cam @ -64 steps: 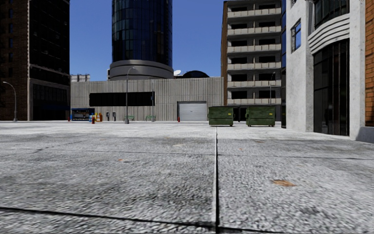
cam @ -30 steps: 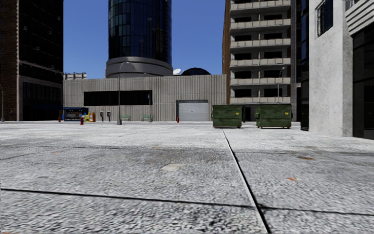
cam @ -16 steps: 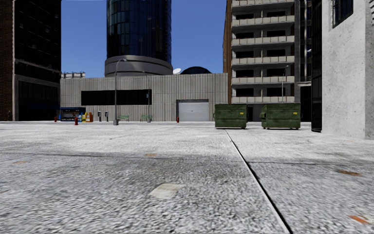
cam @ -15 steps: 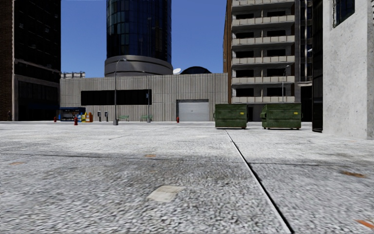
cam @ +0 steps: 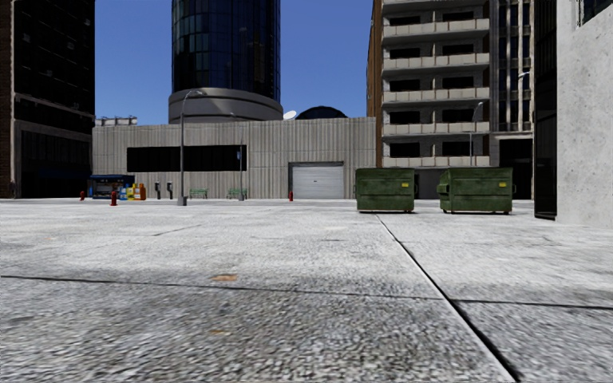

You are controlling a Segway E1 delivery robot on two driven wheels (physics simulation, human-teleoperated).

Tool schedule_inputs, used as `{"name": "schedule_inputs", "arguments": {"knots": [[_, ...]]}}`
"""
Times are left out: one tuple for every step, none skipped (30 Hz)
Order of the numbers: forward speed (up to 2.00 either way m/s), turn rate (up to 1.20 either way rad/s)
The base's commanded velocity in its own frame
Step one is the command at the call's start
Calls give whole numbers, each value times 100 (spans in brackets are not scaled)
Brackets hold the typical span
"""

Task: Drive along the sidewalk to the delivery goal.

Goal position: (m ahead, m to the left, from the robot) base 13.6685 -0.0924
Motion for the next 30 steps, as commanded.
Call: {"name": "schedule_inputs", "arguments": {"knots": [[200,0],[200,0],[200,0],[200,0],[200,0],[200,0],[200,0],[200,0],[200,0],[200,0],[200,0],[200,0],[200,0],[200,0],[200,0],[200,0],[200,0],[200,0],[200,0],[200,0],[200,0],[200,0],[200,0],[200,0],[200,0],[200,0],[200,0],[200,0],[200,0],[200,0]]}}
